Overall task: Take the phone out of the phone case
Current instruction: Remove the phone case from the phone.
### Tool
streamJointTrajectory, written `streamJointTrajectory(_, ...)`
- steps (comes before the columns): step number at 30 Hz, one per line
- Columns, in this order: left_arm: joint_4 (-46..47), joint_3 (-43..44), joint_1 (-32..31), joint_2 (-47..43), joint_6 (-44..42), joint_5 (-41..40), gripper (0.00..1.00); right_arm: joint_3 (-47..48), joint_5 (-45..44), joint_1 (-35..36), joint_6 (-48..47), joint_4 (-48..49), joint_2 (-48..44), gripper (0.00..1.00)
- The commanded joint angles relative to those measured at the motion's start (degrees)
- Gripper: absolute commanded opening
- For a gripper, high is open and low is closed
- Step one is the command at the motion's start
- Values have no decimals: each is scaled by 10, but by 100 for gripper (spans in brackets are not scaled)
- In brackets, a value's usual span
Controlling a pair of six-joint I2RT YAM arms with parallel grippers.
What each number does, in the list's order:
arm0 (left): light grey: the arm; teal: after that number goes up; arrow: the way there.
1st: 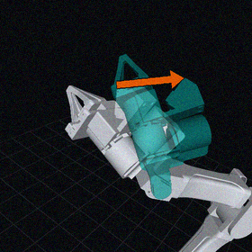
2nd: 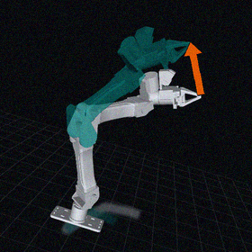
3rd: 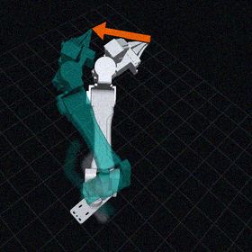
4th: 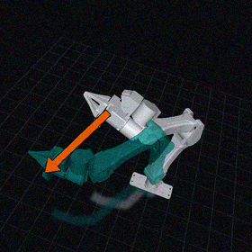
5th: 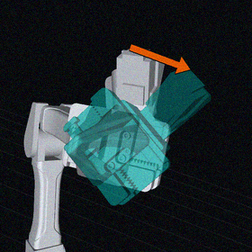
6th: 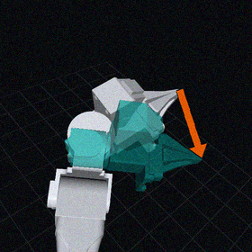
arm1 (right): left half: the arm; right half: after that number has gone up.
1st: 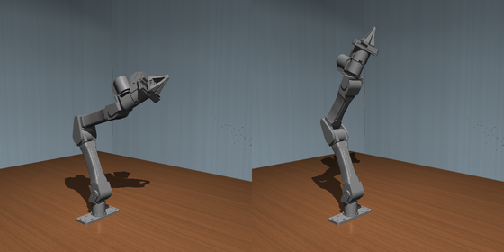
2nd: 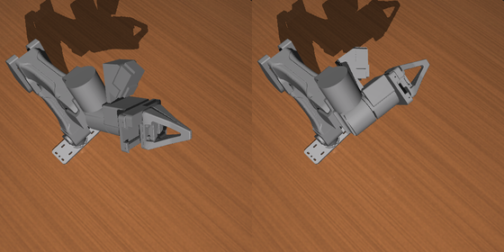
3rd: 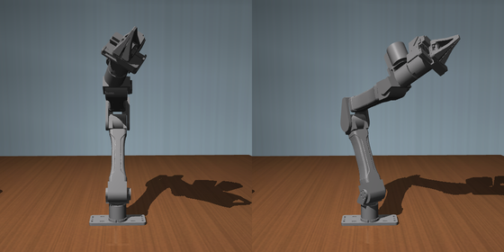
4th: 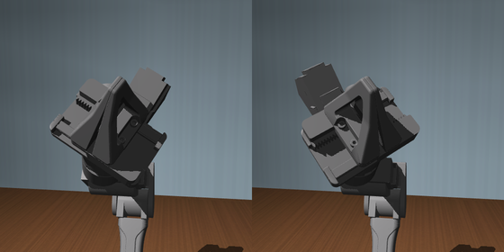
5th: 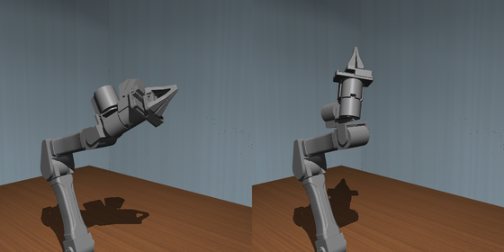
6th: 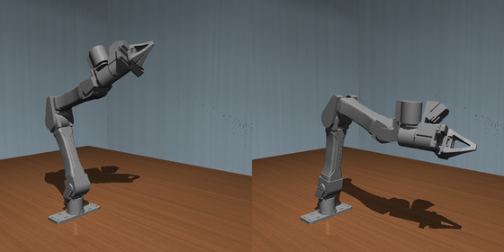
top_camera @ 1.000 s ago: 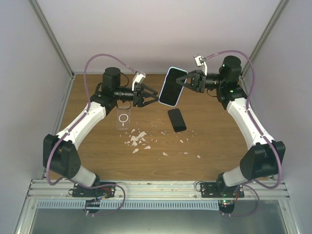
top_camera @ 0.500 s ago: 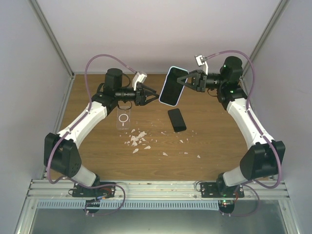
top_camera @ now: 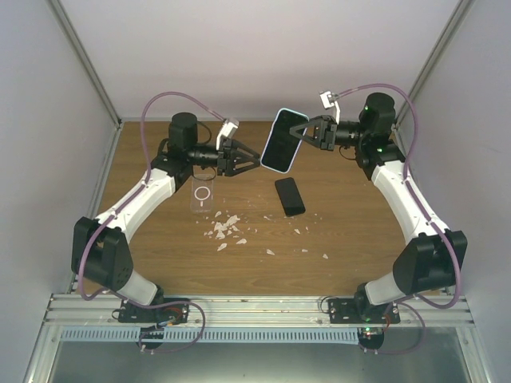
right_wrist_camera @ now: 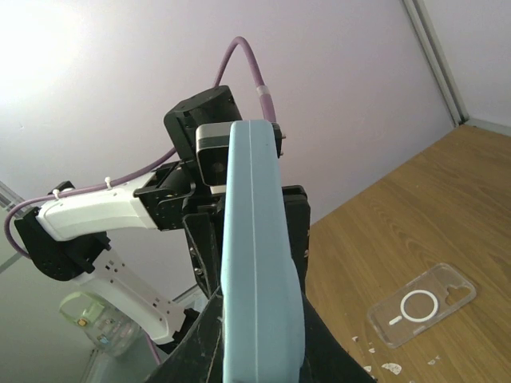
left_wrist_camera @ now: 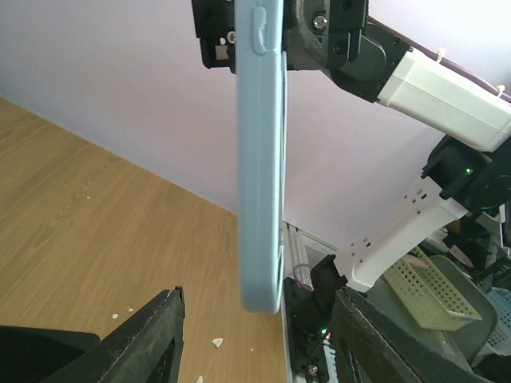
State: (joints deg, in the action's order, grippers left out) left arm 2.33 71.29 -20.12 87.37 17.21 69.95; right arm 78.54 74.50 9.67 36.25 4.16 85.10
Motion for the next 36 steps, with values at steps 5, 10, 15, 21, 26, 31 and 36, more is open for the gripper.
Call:
streamJointTrajectory(5,-27,28,-9,-9,-33,-56,44,8,-3,-3,-7,8,-17,0)
streamJointTrajectory(10,-81,45,-9,-3,-68,-122,40,3,8,-3,7,24,-19,1)
streamJointTrajectory(15,-92,44,-9,-4,-80,-146,39,-3,12,-2,17,35,-23,1)
streamJointTrajectory(21,-35,23,-7,-9,-44,-62,45,-2,-18,-2,-8,1,-21,0)
streamJointTrajectory(26,-30,26,-20,-11,-48,-47,44,0,-20,-2,-11,-3,-21,1)
streamJointTrajectory(31,-75,47,-26,-3,-77,-97,42,0,-16,-2,-9,-1,-22,1)
streamJointTrajectory(36,-100,50,-20,1,-94,-158,33,-4,-2,-2,4,13,-24,1)
